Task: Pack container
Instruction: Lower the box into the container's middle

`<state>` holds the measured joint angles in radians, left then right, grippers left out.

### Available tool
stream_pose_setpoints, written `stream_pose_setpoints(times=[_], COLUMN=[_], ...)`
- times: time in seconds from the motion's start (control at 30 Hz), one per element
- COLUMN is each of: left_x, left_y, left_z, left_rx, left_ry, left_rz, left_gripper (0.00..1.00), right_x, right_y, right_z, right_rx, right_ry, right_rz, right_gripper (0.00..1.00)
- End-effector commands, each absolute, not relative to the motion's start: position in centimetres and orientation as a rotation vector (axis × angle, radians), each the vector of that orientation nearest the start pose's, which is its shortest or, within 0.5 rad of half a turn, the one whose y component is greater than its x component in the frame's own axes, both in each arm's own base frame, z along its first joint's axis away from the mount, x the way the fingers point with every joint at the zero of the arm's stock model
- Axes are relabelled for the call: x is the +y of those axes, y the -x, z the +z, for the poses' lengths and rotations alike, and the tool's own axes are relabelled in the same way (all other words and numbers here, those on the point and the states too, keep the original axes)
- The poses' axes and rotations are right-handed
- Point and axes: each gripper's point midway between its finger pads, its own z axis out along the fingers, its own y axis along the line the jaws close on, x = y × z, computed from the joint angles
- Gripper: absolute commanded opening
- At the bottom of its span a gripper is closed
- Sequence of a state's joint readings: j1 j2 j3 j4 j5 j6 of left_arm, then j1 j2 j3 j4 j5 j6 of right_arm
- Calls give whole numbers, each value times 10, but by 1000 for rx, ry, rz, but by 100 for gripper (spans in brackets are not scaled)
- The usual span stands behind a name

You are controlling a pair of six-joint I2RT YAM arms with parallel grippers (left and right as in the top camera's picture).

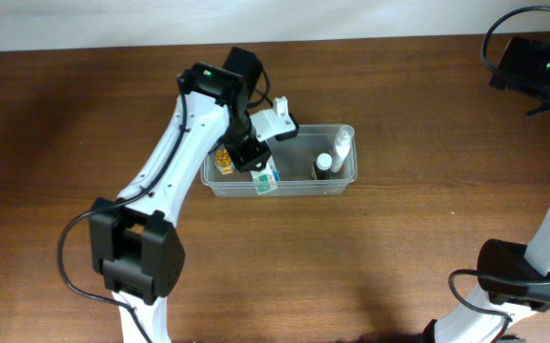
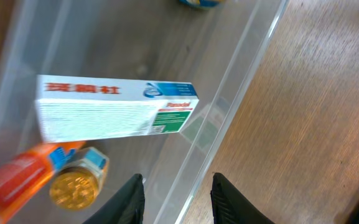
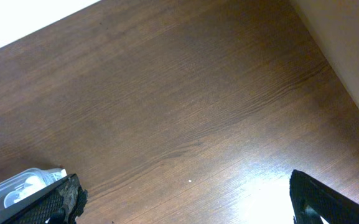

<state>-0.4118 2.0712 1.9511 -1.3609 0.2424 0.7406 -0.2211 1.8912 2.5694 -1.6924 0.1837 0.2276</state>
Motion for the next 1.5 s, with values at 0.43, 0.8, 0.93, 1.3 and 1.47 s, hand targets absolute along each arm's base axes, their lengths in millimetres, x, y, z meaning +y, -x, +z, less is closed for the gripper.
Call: stream_pose_setpoints(times=[0.43, 0.8, 0.93, 1.3, 1.47], left_x=[-212, -208, -208, -211, -210], left_y=[-368, -371, -373, -376, -376], left_z=[86, 73, 73, 69, 60], left_rx=[2669, 2773, 2768, 2758, 2773], left_ry=[-1615, -1489, -1485, -1482, -1490], left_rz=[-76, -28, -28, -27, -27], left_gripper=[37, 36, 38, 47, 47], right_x=[-116, -116, -116, -116, -116], right_y=[-362, -362, -362, -362, -362], right_z=[368, 368, 368, 368, 368], right_rx=[2469, 2469, 2469, 2469, 2469], right_ry=[-634, -634, -634, -634, -634], right_rz=[-251, -251, -251, -251, -251], right_gripper=[98, 98, 98, 98, 98])
